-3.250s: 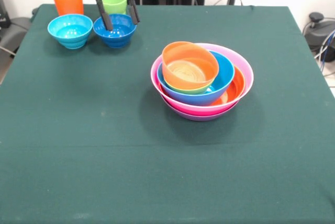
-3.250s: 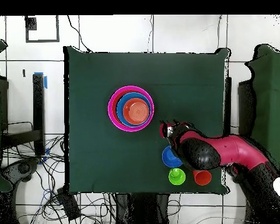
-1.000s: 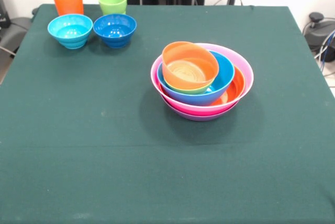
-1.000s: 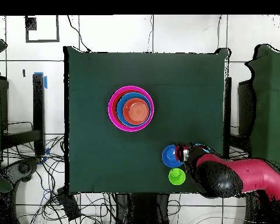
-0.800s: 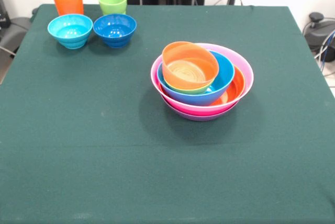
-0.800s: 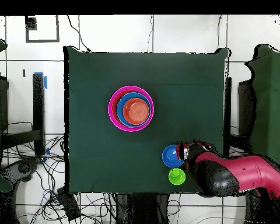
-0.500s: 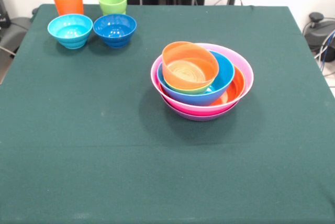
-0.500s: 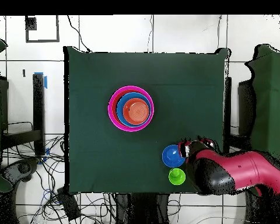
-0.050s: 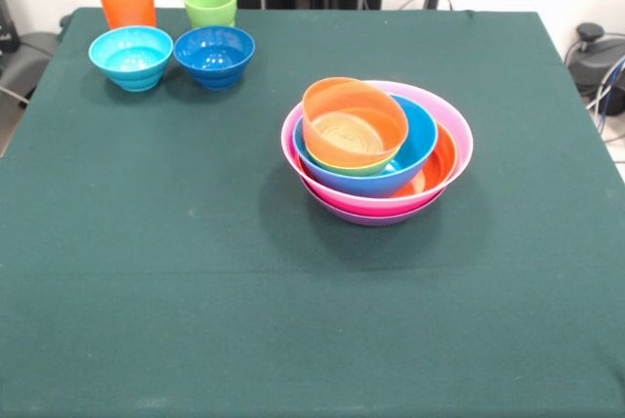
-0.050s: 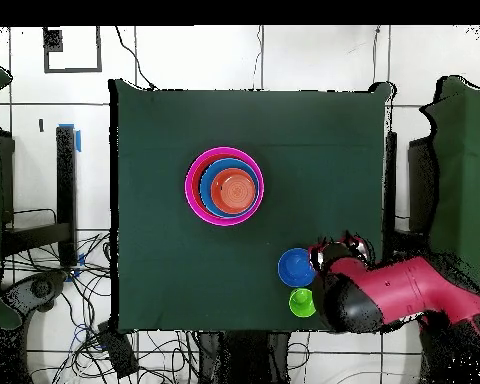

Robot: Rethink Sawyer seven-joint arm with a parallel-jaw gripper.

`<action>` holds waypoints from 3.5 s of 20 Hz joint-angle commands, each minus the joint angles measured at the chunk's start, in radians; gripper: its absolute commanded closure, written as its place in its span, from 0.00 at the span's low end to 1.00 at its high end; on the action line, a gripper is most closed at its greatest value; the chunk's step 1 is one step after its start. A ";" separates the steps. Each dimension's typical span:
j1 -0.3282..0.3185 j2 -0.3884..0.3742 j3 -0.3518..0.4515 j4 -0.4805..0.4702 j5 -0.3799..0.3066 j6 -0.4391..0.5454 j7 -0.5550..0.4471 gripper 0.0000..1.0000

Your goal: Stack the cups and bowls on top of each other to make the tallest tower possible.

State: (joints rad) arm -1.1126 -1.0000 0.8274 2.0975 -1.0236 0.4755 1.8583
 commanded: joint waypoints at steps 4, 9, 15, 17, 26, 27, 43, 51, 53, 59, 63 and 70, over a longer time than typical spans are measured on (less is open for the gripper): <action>0.010 0.114 -0.098 -0.021 0.074 -0.011 0.034 0.00; 0.085 0.122 -0.195 -0.027 -0.017 -0.135 0.156 0.00; 0.168 0.119 -0.298 -0.045 -0.046 -0.227 0.199 0.00; 0.199 0.130 -0.344 -0.056 -0.054 -0.265 0.206 0.00; 0.371 0.171 -0.564 -0.143 -0.044 -0.422 0.208 0.00; 0.369 0.180 -0.565 -0.145 -0.027 -0.437 0.194 0.00; 0.352 0.292 -0.537 -0.176 0.034 -0.677 0.117 0.00; 0.099 0.368 -0.160 -0.166 0.044 -0.356 -0.076 0.00; 0.064 0.402 -0.110 -0.172 0.052 -0.317 -0.116 0.00; -0.030 0.498 0.007 -0.190 0.080 -0.193 -0.226 0.00; -0.031 0.489 0.005 -0.210 0.078 -0.144 -0.217 0.00; -0.004 0.435 -0.014 -0.246 0.098 0.027 -0.275 0.00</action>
State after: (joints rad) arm -1.1629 -0.5647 0.7394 1.9493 -0.9521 0.3055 1.8901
